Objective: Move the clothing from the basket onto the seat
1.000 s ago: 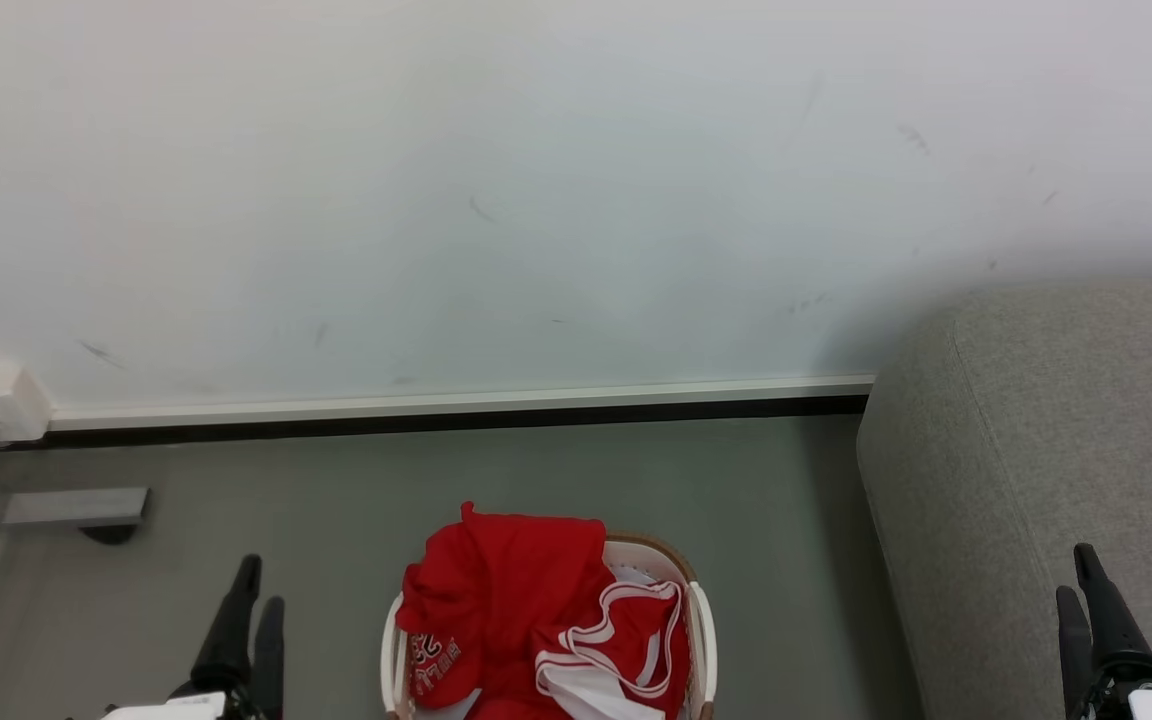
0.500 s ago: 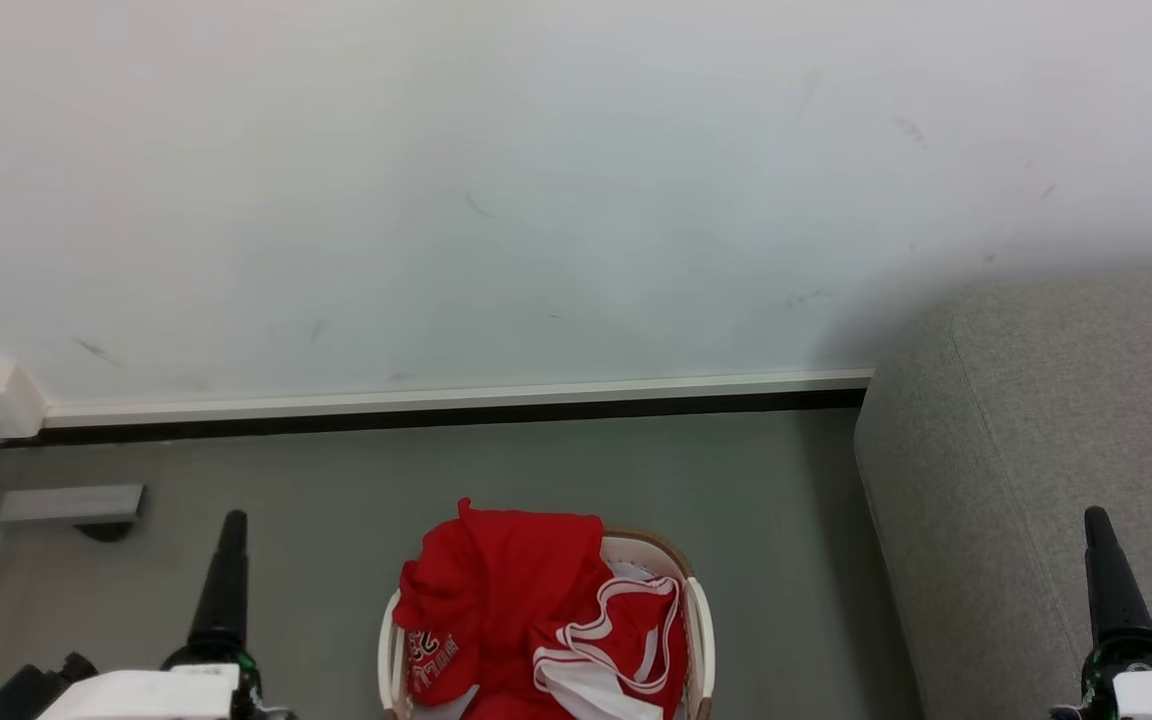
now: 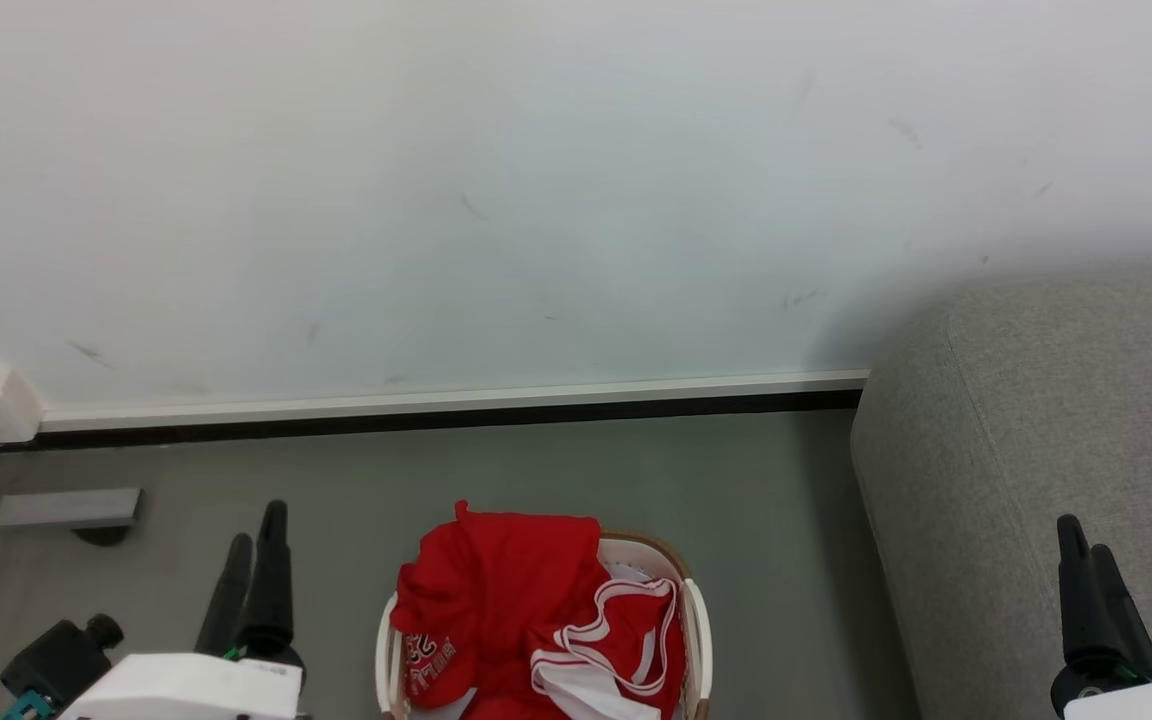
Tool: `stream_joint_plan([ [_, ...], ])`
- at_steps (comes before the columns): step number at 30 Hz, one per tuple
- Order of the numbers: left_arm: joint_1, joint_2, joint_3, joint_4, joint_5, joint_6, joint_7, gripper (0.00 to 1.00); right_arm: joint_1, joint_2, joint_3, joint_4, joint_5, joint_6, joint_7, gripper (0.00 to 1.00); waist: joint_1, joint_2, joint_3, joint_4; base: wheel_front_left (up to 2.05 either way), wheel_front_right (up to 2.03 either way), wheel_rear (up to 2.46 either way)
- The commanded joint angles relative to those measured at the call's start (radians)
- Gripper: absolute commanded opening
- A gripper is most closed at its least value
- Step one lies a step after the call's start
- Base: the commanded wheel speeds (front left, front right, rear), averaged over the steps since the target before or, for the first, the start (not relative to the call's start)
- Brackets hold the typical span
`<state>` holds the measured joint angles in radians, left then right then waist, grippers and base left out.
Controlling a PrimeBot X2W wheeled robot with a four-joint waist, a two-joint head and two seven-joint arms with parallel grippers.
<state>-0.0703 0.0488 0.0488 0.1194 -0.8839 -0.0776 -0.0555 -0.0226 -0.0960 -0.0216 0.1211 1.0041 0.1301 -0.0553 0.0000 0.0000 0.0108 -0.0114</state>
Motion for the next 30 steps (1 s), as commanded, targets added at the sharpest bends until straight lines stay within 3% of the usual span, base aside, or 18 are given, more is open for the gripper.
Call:
stream_joint_plan([
  [1, -0.001, 0.013, -0.004, -0.02, 0.034, 0.005, -0.01, 1.0, 0.0, -0.014, 0.004, -0.019, -0.035, 0.0, -0.009, 1.0, 0.0, 0.0, -0.001, 0.0, 0.0, 0.0, 0.0],
  [12, 0.009, 0.039, -0.044, 0.0, 0.165, 0.031, -0.042, 1.0, 0.007, -0.052, 0.065, -0.022, -0.19, 0.0, -0.041, 1.0, 0.0, 0.0, -0.003, -0.006, 0.0, 0.0, 0.0],
  [30, 0.008, 0.057, -0.073, -0.023, 0.368, 0.062, -0.092, 1.0, 0.014, -0.064, 0.096, -0.034, -0.343, 0.001, -0.092, 1.0, 0.0, 0.0, 0.005, -0.005, 0.0, 0.0, 0.0],
])
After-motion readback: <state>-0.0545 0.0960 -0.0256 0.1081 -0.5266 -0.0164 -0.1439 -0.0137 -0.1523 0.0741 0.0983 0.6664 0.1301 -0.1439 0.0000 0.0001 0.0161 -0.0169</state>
